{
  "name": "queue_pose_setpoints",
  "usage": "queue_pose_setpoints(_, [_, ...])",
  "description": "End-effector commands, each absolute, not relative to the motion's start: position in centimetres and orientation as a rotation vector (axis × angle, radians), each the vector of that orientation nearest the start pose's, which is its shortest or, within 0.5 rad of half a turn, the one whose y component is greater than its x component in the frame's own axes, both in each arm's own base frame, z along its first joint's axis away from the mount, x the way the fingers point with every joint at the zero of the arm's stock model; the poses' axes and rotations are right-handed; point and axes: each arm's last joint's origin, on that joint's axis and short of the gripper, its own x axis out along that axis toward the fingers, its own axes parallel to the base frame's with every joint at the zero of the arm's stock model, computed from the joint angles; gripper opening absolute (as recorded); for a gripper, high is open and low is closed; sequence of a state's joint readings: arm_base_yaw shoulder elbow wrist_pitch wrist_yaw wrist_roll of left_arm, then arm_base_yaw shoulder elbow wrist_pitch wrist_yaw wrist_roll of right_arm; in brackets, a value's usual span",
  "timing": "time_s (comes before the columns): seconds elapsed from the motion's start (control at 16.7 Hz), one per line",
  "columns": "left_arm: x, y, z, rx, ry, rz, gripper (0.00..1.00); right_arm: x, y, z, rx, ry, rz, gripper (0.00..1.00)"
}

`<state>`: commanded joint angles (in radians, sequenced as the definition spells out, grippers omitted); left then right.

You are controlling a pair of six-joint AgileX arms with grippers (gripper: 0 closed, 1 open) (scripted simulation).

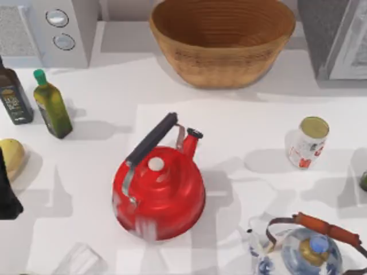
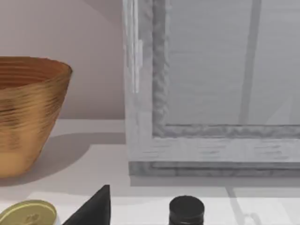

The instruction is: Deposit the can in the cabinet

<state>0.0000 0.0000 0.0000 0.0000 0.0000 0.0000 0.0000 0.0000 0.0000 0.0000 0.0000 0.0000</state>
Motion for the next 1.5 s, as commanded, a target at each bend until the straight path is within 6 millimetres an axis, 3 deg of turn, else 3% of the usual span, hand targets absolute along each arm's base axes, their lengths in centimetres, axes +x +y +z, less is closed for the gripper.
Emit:
queue_pose_setpoints(0.24, [10.6, -0.1, 16.0, 0.0, 0.0, 0.0, 1.0, 10.6, 0.1, 17.1, 0.019, -0.027, 0.001, 1.0])
queue_pose_setpoints(0.48, [10.6, -0.1, 16.0, 0.0, 0.0, 0.0, 1.0, 11.2, 1.2, 22.5, 0.123, -0.16, 0.025, 1.0])
queue_pose_setpoints(0.66, [10.6, -0.1, 16.0, 0.0, 0.0, 0.0, 1.0, 13.4, 3.1, 26.6, 0.234, -0.214, 0.06, 1.0])
queue_pose_setpoints(0.78, [10.6, -0.1, 16.0, 0.0, 0.0, 0.0, 1.0, 16.1, 5.2, 27.7, 0.289, -0.183, 0.078, 1.0])
queue_pose_setpoints(0.96, [10.6, -0.1, 16.0, 0.0, 0.0, 0.0, 1.0, 20.9, 9.3, 25.4, 0.3, -0.038, 0.082, 1.0])
queue_pose_setpoints(1.14, [10.6, -0.1, 16.0, 0.0, 0.0, 0.0, 1.0, 23.4, 12.5, 20.0, 0.238, 0.142, 0.069, 1.0])
queue_pose_setpoints(1.32, [10.6, -0.1, 16.0, 0.0, 0.0, 0.0, 1.0, 23.1, 13.4, 13.8, 0.114, 0.348, 0.037, 1.0])
queue_pose_setpoints(1.5, [10.6, -0.1, 16.0, 0.0, 0.0, 0.0, 1.0, 22.1, 12.7, 10.2, 0.018, 0.477, 0.0, 1.0])
